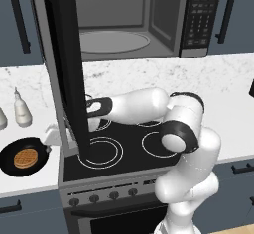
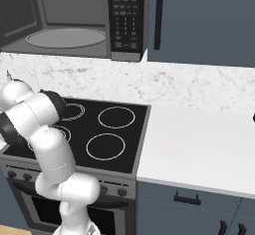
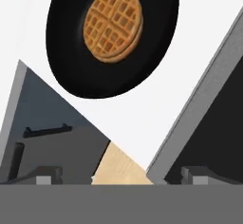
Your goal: Open the microwave, place the bowl with waffle inside the microwave, then close the microwave door and turn it on.
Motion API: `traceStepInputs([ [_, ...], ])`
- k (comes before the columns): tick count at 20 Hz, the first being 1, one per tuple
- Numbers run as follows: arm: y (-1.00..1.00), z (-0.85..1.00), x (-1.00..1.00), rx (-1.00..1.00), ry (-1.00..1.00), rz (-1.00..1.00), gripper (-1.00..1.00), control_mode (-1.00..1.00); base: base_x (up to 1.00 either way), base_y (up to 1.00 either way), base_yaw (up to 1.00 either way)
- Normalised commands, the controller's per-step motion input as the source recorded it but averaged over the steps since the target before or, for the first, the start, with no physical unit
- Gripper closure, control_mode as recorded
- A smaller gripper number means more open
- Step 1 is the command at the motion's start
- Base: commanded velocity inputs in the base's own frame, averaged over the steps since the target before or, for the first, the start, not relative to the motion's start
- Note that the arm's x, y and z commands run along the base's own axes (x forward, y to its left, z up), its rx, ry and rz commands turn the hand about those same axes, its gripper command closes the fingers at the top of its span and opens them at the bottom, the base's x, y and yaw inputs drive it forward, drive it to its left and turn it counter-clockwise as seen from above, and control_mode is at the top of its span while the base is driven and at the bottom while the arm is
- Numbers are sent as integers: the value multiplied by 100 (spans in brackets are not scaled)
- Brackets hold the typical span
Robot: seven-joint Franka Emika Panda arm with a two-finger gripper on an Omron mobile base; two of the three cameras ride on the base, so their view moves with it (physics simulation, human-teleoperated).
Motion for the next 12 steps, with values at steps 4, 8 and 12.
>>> traceStepInputs([
  [4,39,-34,54,-3,0,-22,-100,-100,0,0,0],
  [8,38,-29,43,-8,0,-24,-100,-100,0,0,0],
  [12,23,-16,29,-4,1,-19,-100,-100,0,0,0],
])
